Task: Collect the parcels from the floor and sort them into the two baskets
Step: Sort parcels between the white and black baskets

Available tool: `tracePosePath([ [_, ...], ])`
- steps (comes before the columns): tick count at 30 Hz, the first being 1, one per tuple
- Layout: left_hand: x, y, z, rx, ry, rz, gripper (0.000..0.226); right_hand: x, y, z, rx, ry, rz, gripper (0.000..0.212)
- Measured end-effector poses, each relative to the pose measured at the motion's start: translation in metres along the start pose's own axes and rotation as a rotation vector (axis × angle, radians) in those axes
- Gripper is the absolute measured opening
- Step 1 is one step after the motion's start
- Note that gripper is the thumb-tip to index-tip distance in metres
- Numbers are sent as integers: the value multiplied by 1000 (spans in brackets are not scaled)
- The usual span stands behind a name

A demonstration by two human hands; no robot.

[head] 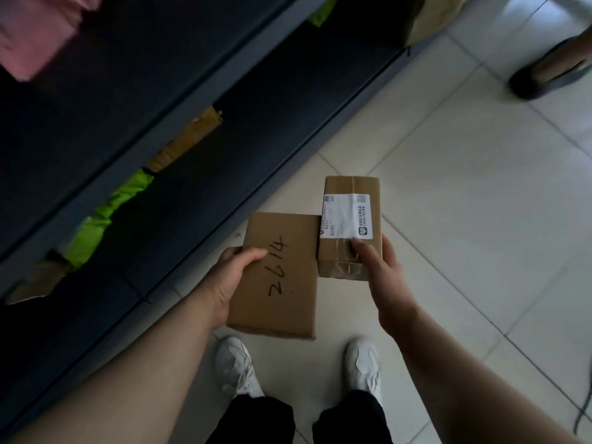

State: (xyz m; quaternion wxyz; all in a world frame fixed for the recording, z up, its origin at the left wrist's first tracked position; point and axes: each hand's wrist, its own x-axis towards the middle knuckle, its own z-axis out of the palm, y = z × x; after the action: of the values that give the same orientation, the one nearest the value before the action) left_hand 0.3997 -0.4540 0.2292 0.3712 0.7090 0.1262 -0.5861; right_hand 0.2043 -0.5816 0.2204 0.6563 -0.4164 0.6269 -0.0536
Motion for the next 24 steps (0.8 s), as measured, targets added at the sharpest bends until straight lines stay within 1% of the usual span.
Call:
tracePosePath([
  [2, -42, 15, -4, -14, 2, 29, 54, -36, -29, -2, 23, -5, -42, 74],
  [4, -86, 27, -8, -65, 23, 50, 49, -72, -59, -3, 40, -41, -109, 64],
  [6, -130, 36, -13, -117, 19, 74, 51, -106, -85, -8, 39, -85, -163, 55],
  [8, -179, 43, -18, -157, -11, 102, 61, -143, -111, -14, 26, -122, -208, 56],
  [9, -207, 45, -18, -169, -29, 113, 60, -164, -123, -19, 18, -138, -233, 58],
  [11, -262, 48, -18, -211, -39, 154, 46, -205, -147, -29, 13, -173, -272, 55],
  [14, -343, 48, -18, -265, -24, 243, 32, -267, -178, -45, -13, -227, -343, 36],
  [15, -370, 48, -19, -286, -20, 277, 29, -287, -186, -49, -17, -244, -363, 33],
  [17, -419, 44, -23, -341, 5, 341, 27, -325, -201, -54, -19, -278, -411, 36],
  [18, -442, 41, -26, -368, 23, 378, 33, -344, -208, -55, -21, -298, -435, 41],
  [20, -486, 33, -35, -416, 68, 449, 62, -381, -220, -53, -34, -341, -475, 49],
  [21, -507, 27, -42, -445, 82, 478, 73, -400, -225, -51, -44, -361, -493, 51],
  [22, -530, 21, -49, -473, 90, 506, 77, -419, -230, -47, -52, -385, -512, 55],
  [24, -572, 7, -65, -527, 116, 555, 79, -457, -238, -36, -74, -431, -547, 65],
])
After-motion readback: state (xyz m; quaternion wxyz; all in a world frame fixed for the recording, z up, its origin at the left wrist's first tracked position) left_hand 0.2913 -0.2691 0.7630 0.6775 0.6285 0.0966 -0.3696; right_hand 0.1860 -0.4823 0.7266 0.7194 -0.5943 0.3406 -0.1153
